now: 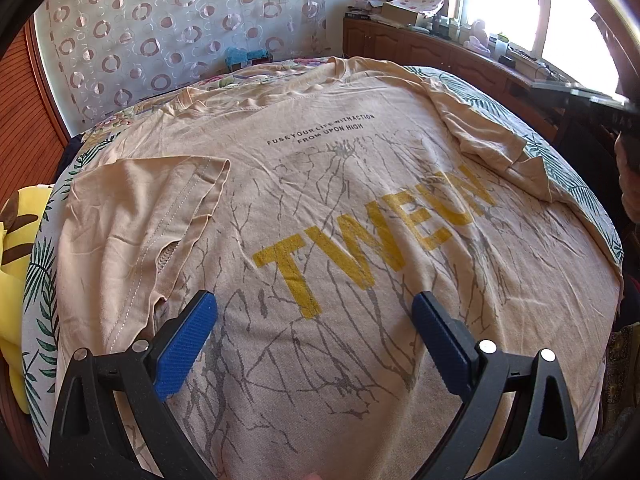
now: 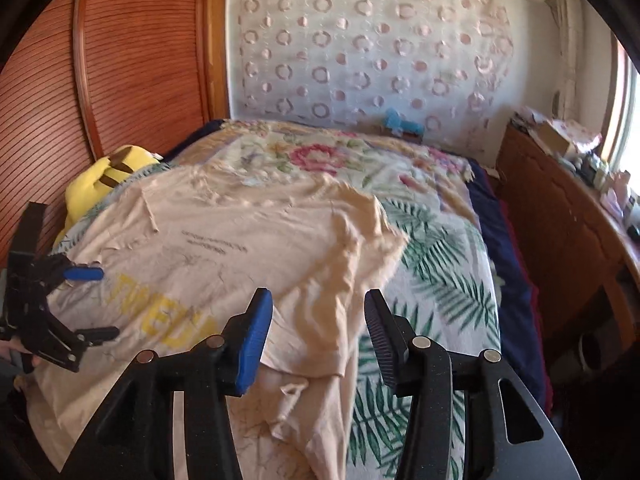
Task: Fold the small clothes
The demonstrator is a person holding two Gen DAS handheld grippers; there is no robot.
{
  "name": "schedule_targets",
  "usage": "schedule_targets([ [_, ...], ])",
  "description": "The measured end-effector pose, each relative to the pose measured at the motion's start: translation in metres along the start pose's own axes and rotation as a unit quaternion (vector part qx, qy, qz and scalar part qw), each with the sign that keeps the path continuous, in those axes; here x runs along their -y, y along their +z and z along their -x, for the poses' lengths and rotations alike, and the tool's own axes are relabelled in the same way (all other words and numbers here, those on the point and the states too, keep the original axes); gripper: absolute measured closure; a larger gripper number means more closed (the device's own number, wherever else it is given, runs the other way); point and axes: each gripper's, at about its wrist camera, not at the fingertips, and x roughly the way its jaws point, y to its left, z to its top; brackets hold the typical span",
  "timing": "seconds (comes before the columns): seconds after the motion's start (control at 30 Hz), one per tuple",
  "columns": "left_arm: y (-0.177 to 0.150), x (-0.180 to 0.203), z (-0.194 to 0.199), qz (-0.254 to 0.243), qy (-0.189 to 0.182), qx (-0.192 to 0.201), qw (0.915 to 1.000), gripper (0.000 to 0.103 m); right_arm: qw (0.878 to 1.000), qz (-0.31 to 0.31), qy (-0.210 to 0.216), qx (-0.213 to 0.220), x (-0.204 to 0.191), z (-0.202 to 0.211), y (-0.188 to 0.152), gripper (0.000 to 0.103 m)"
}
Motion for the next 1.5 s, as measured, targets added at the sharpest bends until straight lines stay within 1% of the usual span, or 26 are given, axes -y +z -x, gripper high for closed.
schedule_targets([
  [0.07, 0.000, 0.000, 0.000, 0.000, 0.000, 0.000, 1.0000, 0.005, 1.000, -0.016, 0.002, -0.021, 0.009, -0.017, -0.003, 0.053],
  [0.2, 0.000, 0.000, 0.000, 0.000, 0.000, 0.000, 1.0000, 0.005, 0.997, -0.037, 0.018, -0.058, 0.012, -0.044, -0.012, 0.053],
  [0.27, 0.000, 0.000, 0.000, 0.000, 0.000, 0.000, 1.0000, 0.005, 0.996, -0.046, 0.021, -0.070, 0.013, -0.057, -0.014, 0.053],
  [0.3, 0.000, 0.000, 0.000, 0.000, 0.000, 0.000, 1.0000, 0.005, 0.996, -0.051, 0.019, -0.076, 0.010, -0.071, -0.009, 0.053],
  [0.37, 0.000, 0.000, 0.000, 0.000, 0.000, 0.000, 1.0000, 0.005, 0.995, -0.057, 0.013, -0.082, 0.010, -0.084, -0.007, 0.054],
  [0.4, 0.000, 0.000, 0.000, 0.000, 0.000, 0.000, 1.0000, 0.005, 0.995, -0.058, 0.013, -0.081, 0.008, -0.086, -0.005, 0.064],
  [0.43, 0.000, 0.000, 0.000, 0.000, 0.000, 0.000, 1.0000, 0.005, 0.995, -0.057, 0.017, -0.079, 0.005, -0.086, -0.003, 0.081],
  [0.47, 0.000, 0.000, 0.000, 0.000, 0.000, 0.000, 1.0000, 0.005, 0.996, -0.055, 0.016, -0.073, 0.002, -0.086, 0.002, 0.084],
  [0.5, 0.000, 0.000, 0.000, 0.000, 0.000, 0.000, 1.0000, 0.005, 0.996, -0.051, 0.012, -0.066, -0.003, -0.087, 0.003, 0.093],
  [0.53, 0.000, 0.000, 0.000, 0.000, 0.000, 0.000, 1.0000, 0.005, 0.997, -0.047, 0.015, -0.059, -0.004, -0.089, 0.007, 0.098],
  [0.6, 0.000, 0.000, 0.000, 0.000, 0.000, 0.000, 1.0000, 0.005, 0.998, -0.040, 0.022, -0.047, -0.008, -0.089, 0.013, 0.098],
  [0.7, 0.000, 0.000, 0.000, 0.000, 0.000, 0.000, 1.0000, 0.005, 0.999, -0.026, 0.028, -0.037, -0.020, -0.093, 0.032, 0.099],
  [0.83, 0.000, 0.000, 0.000, 0.000, 0.000, 0.000, 1.0000, 0.005, 1.000, 0.006, -0.004, -0.023, -0.040, -0.099, 0.057, 0.099],
  [0.97, 0.000, 0.000, 0.000, 0.000, 0.000, 0.000, 1.0000, 0.005, 1.000, 0.004, 0.005, -0.016, -0.050, -0.105, 0.065, 0.099],
  [1.03, 0.000, 0.000, 0.000, 0.000, 0.000, 0.000, 1.0000, 0.005, 1.000, -0.004, 0.027, -0.010, -0.052, -0.107, 0.067, 0.099],
  [1.1, 0.000, 0.000, 0.000, 0.000, 0.000, 0.000, 1.0000, 0.005, 0.999, -0.007, 0.040, -0.006, -0.052, -0.109, 0.071, 0.099],
  [1.3, 0.000, 0.000, 0.000, 0.000, 0.000, 0.000, 1.0000, 0.005, 0.996, -0.004, 0.092, -0.012, -0.068, -0.115, 0.089, 0.098],
  [1.37, 0.000, 0.000, 0.000, 0.000, 0.000, 0.000, 1.0000, 0.005, 0.995, 0.007, 0.096, -0.011, -0.072, -0.110, 0.089, 0.093],
  [1.4, 0.000, 0.000, 0.000, 0.000, 0.000, 0.000, 1.0000, 0.005, 0.996, 0.013, 0.093, -0.009, -0.073, -0.106, 0.087, 0.089],
  [1.43, 0.000, 0.000, 0.000, 0.000, 0.000, 0.000, 1.0000, 0.005, 0.996, 0.017, 0.089, -0.008, -0.072, -0.102, 0.083, 0.081],
  [1.5, 0.000, 0.000, 0.000, 0.000, 0.000, 0.000, 1.0000, 0.005, 0.997, 0.021, 0.078, -0.014, -0.065, -0.093, 0.071, 0.072],
])
